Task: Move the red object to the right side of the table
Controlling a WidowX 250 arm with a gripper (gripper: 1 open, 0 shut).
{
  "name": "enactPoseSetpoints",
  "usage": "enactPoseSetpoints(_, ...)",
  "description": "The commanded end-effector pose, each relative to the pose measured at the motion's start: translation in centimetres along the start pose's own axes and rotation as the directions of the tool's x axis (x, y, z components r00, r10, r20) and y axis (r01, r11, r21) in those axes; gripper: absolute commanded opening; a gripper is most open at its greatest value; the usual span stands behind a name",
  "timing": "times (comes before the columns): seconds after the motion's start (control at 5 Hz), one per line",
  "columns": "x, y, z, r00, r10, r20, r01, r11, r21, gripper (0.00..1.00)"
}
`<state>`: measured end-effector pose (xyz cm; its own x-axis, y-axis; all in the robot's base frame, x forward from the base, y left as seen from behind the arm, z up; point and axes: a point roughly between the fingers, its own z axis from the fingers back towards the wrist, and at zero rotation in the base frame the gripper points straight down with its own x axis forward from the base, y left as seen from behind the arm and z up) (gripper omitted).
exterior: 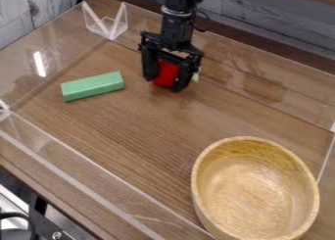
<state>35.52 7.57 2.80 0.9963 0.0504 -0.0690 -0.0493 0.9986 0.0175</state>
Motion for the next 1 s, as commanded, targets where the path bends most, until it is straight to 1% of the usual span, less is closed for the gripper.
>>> enactPoseSetpoints(0.0,1.42,0.65,1.76,0.998,0.014,0.066,-0.014,1.0,0.007,1.0)
enactPoseSetpoints(0.2,1.93,0.79,1.64,0.997,0.021,0.071,-0.021,1.0,0.003,1.0)
enactPoseSetpoints(0.4,2.09,0.91,1.73,0.997,0.029,0.075,-0.029,1.0,-0.003,1.0)
enactPoseSetpoints(0.8,2.14,0.96,1.26,0.997,0.039,0.073,-0.038,0.999,-0.006,1.0)
